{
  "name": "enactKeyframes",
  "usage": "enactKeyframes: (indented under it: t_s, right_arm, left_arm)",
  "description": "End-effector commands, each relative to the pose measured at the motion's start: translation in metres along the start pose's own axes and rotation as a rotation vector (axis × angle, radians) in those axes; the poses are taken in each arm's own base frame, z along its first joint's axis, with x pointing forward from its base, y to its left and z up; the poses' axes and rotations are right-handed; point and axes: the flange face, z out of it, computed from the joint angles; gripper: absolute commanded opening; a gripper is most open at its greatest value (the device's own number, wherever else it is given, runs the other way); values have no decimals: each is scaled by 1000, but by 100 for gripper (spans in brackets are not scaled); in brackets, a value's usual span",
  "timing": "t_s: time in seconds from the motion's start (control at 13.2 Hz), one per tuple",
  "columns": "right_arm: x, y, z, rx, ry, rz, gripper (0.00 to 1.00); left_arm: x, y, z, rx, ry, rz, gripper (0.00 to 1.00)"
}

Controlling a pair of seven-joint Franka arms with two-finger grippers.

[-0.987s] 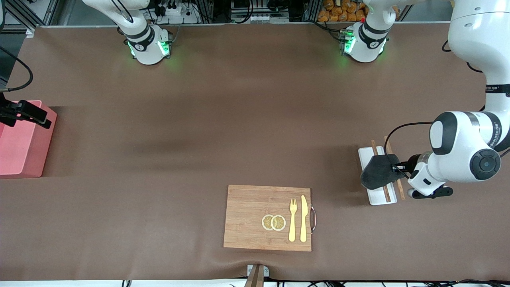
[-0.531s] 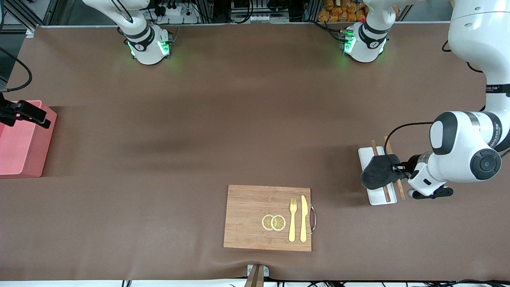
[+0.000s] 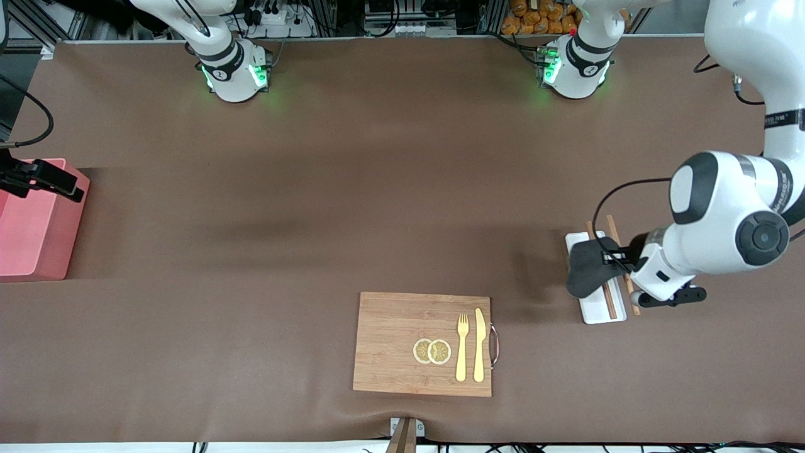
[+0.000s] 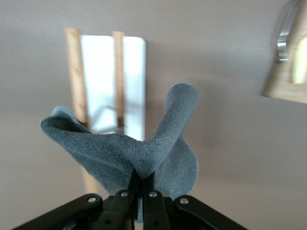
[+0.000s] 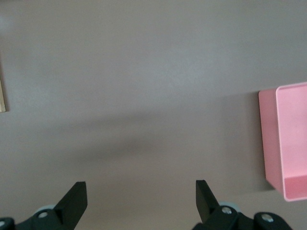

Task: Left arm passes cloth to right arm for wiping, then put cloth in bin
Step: 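Lift the cloth with the left gripper while the right gripper approaches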

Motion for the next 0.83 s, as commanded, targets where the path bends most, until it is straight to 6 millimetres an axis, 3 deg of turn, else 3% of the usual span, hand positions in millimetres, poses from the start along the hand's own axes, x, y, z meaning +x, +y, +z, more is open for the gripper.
enactKeyframes:
  t_s: [0.0,0.3,0.46,0.76]
  right_arm:
    - [-8,-28,4,4,-50,98,100]
    - [-28,-100,10,21,-126,405,100]
    - [-33,-140,23,59,-199,554,100]
    - [-31,-193,56,131,-373,781,100]
  left_arm:
    - [-30,59,-24,-69,-7,-96,0]
    - [-76,170,-43,-125,7,-193,0]
    - [-103,227,-48,-168,48,-168,0]
    - [-159,324,-53,-325,110,-278,0]
